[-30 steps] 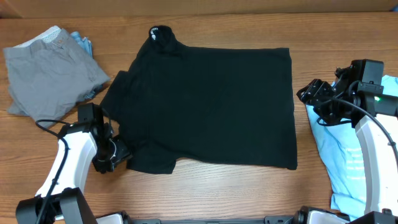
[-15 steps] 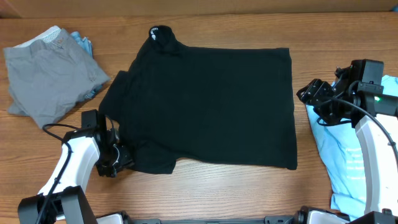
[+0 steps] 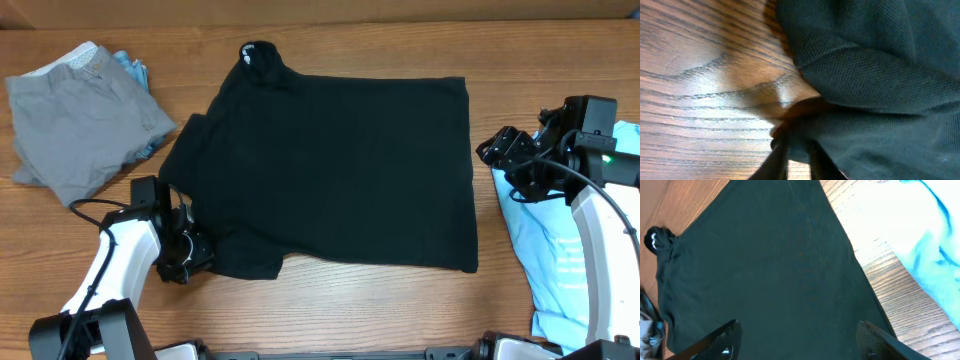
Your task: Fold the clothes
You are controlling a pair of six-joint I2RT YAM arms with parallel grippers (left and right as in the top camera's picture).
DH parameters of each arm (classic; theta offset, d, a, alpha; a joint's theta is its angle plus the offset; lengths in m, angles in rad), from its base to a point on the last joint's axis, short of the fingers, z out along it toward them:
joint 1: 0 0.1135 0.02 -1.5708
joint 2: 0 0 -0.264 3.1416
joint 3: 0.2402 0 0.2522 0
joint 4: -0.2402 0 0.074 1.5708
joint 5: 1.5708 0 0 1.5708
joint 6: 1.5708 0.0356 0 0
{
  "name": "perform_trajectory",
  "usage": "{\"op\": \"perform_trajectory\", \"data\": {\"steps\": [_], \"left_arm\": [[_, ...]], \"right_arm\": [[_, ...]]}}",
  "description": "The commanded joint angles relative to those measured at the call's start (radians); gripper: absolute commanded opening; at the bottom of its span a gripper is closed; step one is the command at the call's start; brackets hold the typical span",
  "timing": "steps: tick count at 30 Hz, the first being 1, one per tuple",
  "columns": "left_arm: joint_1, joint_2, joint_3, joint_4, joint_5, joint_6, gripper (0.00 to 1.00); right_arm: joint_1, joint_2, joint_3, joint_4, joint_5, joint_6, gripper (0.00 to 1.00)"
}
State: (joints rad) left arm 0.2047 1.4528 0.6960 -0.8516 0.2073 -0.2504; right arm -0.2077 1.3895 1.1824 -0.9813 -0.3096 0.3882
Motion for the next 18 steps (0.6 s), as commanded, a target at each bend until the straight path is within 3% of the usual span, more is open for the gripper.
{"op": "perform_trajectory", "data": {"steps": [1,3,10,13,18], "left_arm": [[0.003,-0.014,-0.007,-0.003,0.019,0.019,0.09],[0.003,-0.014,-0.007,-0.012,0.019,0.019,0.04],[0.005,-0.014,-0.007,-0.038,0.014,0.056,0.04],[0.005,-0.014,-0.007,-0.027,-0.001,0.054,0.28],[0.005,-0.014,-0.007,0.013,-0.063,0.002,0.43]], "right_arm": [[0.002,-0.005,0.016,0.005,0.005,-0.003,0.77],[0.002,-0.005,0.016,0.005,0.005,-0.003,0.77],[0.002,-0.005,0.016,0.003,0.005,-0.003,0.78],[0.002,-0.005,0.016,0.002,0.005,-0.003,0.78],[0.002,-0.005,0.016,0.001,0.005,-0.003,0.78]]}}
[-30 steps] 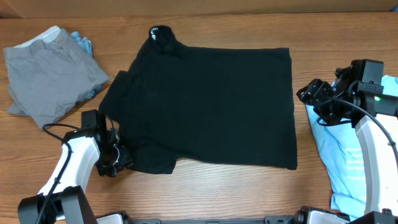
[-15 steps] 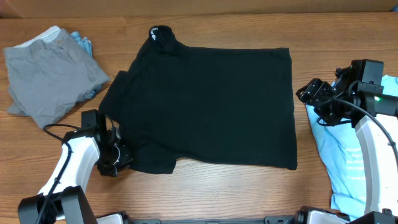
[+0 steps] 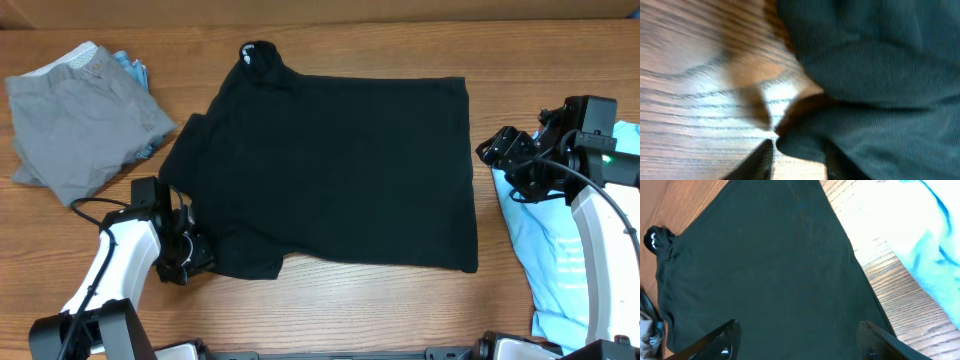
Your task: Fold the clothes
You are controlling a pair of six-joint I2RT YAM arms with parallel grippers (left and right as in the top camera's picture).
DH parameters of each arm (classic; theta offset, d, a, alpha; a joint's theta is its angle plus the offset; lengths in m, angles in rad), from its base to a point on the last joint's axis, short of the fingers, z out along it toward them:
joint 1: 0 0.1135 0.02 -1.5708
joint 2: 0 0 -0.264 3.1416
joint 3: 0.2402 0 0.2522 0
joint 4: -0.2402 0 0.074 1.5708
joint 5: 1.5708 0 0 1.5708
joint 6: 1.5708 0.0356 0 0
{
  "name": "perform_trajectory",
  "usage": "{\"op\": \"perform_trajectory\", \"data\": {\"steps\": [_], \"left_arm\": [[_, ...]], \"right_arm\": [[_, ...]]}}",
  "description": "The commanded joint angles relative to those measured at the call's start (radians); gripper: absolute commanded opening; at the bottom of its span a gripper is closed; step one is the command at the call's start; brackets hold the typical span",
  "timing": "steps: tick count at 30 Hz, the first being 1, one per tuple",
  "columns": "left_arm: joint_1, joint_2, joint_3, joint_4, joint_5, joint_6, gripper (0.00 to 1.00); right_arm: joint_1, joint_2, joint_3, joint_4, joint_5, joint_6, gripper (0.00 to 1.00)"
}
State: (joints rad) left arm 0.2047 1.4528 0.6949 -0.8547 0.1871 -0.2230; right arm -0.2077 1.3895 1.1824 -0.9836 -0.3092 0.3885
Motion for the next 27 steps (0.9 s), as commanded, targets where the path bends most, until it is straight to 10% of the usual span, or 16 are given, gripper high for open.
{"op": "perform_trajectory", "data": {"steps": [1,18,27], "left_arm": [[0.005,-0.014,-0.006,0.027,-0.041,-0.025,0.44],[0.005,-0.013,-0.104,0.089,-0.029,-0.126,0.34],[0.005,-0.013,-0.103,0.048,-0.002,-0.114,0.07]], "right_arm": [[0.002,-0.005,0.016,0.003,0.005,-0.003,0.78],[0.003,-0.005,0.016,0.004,0.005,-0.003,0.78],[0.003,-0.005,0.016,0.004,0.005,-0.003,0.78]]}}
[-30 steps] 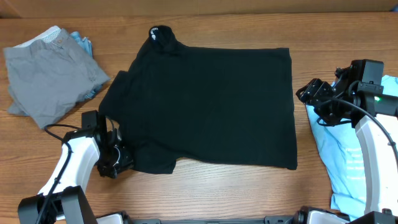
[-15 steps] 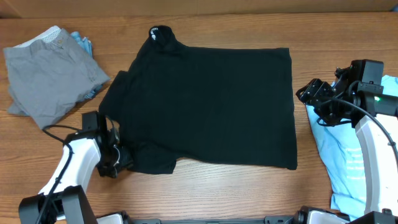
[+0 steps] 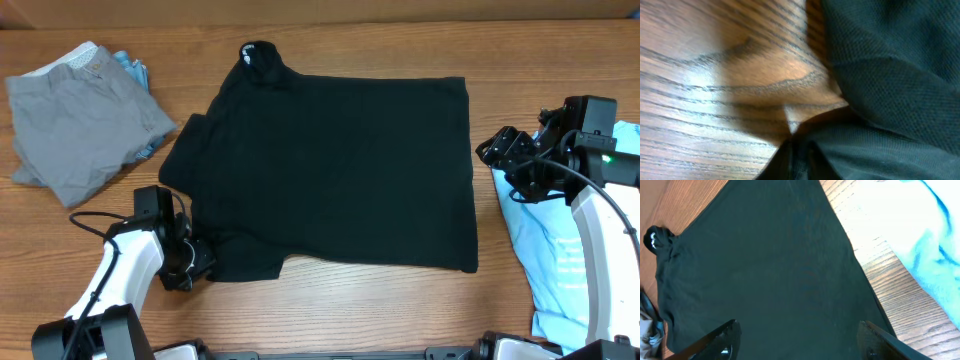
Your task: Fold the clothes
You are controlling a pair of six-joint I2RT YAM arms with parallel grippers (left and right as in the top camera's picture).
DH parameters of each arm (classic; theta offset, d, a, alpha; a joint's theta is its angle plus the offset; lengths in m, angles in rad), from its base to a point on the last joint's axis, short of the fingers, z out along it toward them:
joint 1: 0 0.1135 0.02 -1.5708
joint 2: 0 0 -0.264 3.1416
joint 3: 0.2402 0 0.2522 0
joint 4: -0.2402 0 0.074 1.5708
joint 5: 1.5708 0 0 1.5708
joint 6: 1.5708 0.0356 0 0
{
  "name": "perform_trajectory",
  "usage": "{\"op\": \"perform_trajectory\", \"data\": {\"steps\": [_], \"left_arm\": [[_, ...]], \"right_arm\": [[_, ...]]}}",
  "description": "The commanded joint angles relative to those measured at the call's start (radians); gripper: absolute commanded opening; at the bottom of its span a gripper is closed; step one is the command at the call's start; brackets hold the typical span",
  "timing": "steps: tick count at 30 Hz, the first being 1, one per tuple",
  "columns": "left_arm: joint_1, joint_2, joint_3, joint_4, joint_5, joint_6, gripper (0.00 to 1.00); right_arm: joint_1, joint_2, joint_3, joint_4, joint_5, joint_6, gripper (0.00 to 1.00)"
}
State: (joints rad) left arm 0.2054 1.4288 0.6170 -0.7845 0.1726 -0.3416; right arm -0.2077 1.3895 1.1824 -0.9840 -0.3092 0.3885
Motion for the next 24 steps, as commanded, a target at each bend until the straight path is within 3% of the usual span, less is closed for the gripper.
{"op": "perform_trajectory", "data": {"steps": [1,7,16,24], "left_arm": [[0.004,0.011,-0.025,-0.029,0.016,0.005,0.05],[0.004,0.01,0.026,-0.098,0.062,0.044,0.04],[0.004,0.008,0.213,-0.317,0.092,0.101,0.04],[0.004,0.008,0.229,-0.357,0.202,0.114,0.04]], "right_arm": [[0.003,-0.005,0.016,0.005,0.005,-0.003,0.78],[0.002,-0.005,0.016,0.004,0.004,-0.003,0.78],[-0.061,-0.006,0.016,-0.023,0.0,0.013,0.77],[-0.188,-0.005,0.016,-0.121,0.001,0.031,0.75]]}}
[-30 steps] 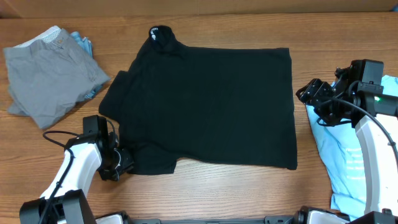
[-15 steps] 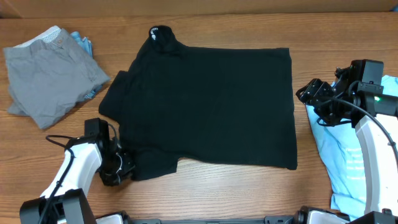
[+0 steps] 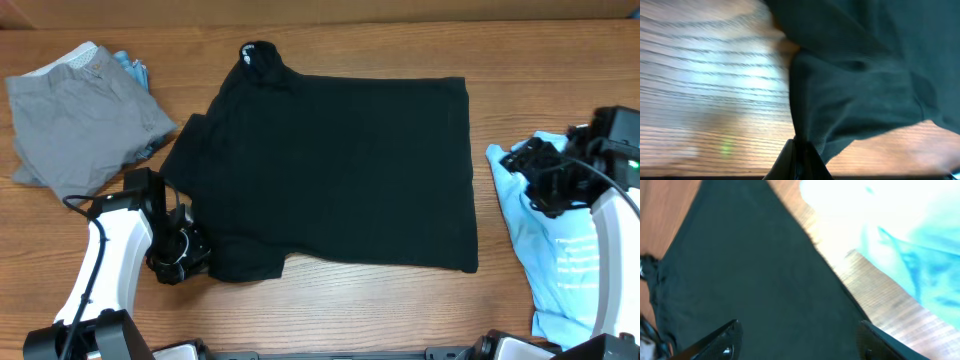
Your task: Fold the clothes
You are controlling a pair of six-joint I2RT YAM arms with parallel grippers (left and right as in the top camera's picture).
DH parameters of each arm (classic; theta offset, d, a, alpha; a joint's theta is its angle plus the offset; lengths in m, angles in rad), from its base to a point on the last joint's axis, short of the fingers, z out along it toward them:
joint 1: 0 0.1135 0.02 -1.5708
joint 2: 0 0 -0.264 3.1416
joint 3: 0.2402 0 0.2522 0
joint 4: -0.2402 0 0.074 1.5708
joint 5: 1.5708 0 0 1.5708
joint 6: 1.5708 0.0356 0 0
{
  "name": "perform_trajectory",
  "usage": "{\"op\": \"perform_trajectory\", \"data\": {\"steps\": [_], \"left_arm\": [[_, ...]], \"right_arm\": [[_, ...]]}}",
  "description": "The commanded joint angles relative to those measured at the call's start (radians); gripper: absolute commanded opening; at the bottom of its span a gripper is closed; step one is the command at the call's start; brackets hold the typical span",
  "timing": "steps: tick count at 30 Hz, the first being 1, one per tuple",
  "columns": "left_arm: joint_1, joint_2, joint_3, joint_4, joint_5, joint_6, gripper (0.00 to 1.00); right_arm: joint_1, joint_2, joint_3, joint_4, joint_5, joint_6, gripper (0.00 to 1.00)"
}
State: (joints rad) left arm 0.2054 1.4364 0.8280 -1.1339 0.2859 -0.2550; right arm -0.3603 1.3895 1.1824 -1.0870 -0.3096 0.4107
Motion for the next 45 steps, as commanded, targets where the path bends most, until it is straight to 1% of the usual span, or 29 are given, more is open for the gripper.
{"op": "perform_trajectory", "data": {"steps": [1,4,8,13,16,19,24,27,28,29,30,32,33,35,37,40,45], "left_arm": [[0.004,0.001,0.019,-0.011,0.107,0.032,0.04],[0.004,0.001,0.019,-0.017,0.135,0.035,0.04],[0.004,0.001,0.019,-0.018,0.161,0.042,0.04],[0.004,0.001,0.019,-0.019,0.161,0.061,0.04],[0.004,0.0,0.019,-0.019,0.161,0.062,0.04],[0.004,0.0,0.019,-0.019,0.161,0.072,0.04],[0.004,-0.024,0.019,-0.018,0.16,0.078,0.04],[0.004,-0.051,0.019,-0.023,0.16,0.095,0.04],[0.004,-0.061,0.019,-0.027,0.16,0.095,0.04],[0.004,-0.07,0.019,-0.031,0.16,0.095,0.04],[0.004,-0.08,0.019,-0.036,0.16,0.096,0.04],[0.003,-0.101,0.019,-0.047,0.16,0.098,0.04],[0.003,-0.113,0.019,-0.055,0.16,0.098,0.04],[0.004,-0.134,0.019,-0.067,0.16,0.098,0.04],[0.004,-0.158,0.019,-0.071,0.16,0.098,0.04],[0.004,-0.19,0.019,-0.074,0.16,0.098,0.04],[0.004,-0.232,0.019,-0.089,0.16,0.095,0.04]], "right_arm": [[-0.043,-0.005,0.016,-0.029,0.002,0.009,0.72],[-0.05,-0.005,0.006,-0.06,0.003,0.009,0.68],[-0.045,-0.004,-0.075,-0.075,0.002,0.021,0.64],[-0.045,-0.003,-0.237,-0.023,0.001,0.073,0.62],[-0.045,-0.003,-0.321,0.019,0.002,0.089,0.59],[-0.045,-0.003,-0.383,0.036,0.014,0.12,0.53],[-0.045,-0.003,-0.462,0.079,0.019,0.157,0.49],[-0.045,-0.003,-0.504,0.107,-0.007,0.167,0.48],[-0.045,-0.003,-0.524,0.122,-0.011,0.171,0.5],[-0.045,-0.003,-0.541,0.137,-0.011,0.18,0.56],[-0.045,-0.003,-0.557,0.152,-0.01,0.19,0.57],[-0.045,-0.003,-0.586,0.175,-0.012,0.193,0.57],[-0.045,-0.003,-0.595,0.178,-0.014,0.193,0.56],[-0.045,-0.003,-0.603,0.177,-0.015,0.192,0.49],[-0.045,-0.003,-0.605,0.178,-0.015,0.192,0.45],[-0.045,-0.003,-0.605,0.194,-0.018,0.192,0.42],[-0.045,-0.003,-0.605,0.244,-0.018,0.192,0.42]]}}
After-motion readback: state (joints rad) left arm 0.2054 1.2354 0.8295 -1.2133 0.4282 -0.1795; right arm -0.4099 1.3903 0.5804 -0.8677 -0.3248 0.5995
